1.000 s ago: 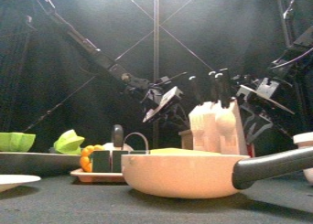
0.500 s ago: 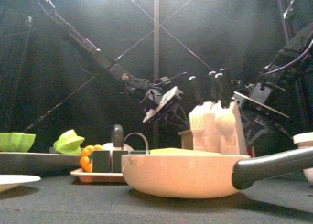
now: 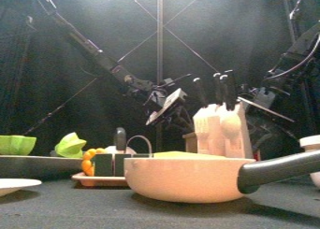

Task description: Open drawer

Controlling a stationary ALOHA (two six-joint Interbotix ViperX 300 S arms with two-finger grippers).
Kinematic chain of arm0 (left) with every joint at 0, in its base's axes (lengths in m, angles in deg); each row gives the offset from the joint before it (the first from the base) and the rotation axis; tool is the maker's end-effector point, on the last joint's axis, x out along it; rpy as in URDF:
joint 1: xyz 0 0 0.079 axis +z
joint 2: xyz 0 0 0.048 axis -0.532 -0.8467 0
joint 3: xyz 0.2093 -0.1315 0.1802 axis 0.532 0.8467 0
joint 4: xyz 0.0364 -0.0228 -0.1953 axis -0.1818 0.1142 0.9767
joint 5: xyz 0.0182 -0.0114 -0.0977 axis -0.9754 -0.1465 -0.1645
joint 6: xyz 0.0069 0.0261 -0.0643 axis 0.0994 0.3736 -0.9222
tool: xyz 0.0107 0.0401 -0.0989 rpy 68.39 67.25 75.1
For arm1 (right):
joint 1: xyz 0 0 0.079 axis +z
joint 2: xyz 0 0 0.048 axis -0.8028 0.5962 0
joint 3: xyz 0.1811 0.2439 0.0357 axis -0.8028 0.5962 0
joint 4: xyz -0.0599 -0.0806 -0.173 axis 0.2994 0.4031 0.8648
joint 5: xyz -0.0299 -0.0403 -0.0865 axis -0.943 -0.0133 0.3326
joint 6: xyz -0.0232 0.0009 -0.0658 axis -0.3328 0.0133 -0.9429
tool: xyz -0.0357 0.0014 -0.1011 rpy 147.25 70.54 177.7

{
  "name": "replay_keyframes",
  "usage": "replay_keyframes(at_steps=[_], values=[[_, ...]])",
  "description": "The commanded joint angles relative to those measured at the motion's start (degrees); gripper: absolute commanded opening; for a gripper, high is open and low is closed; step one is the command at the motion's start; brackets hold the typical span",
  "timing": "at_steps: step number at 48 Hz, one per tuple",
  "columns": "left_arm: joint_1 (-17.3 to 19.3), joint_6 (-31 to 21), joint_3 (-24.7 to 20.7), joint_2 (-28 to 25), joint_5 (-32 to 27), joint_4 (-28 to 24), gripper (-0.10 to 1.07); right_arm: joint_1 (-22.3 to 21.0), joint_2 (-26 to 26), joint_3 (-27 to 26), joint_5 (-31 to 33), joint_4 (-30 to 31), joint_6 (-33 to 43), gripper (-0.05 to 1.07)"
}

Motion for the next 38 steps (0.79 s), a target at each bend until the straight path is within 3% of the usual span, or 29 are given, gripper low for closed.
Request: replay_keyframes(at_steps=[1,23,38], values=[[0.3,0.0,-0.7,0.6,-0.2,0.1,0.59,-0.2,-0.6,-1.1,0.1,-0.4,0.1,0.6],[0.3,0.0,-0.6,0.6,-0.2,0.5,0.59,3.3,-2.6,-0.5,0.8,-4.1,0.0,0.59],[0.3,0.0,-0.4,0.6,-0.3,0.5,0.59,8.5,-3.8,0.3,5.7,-8.2,0.1,0.59]])
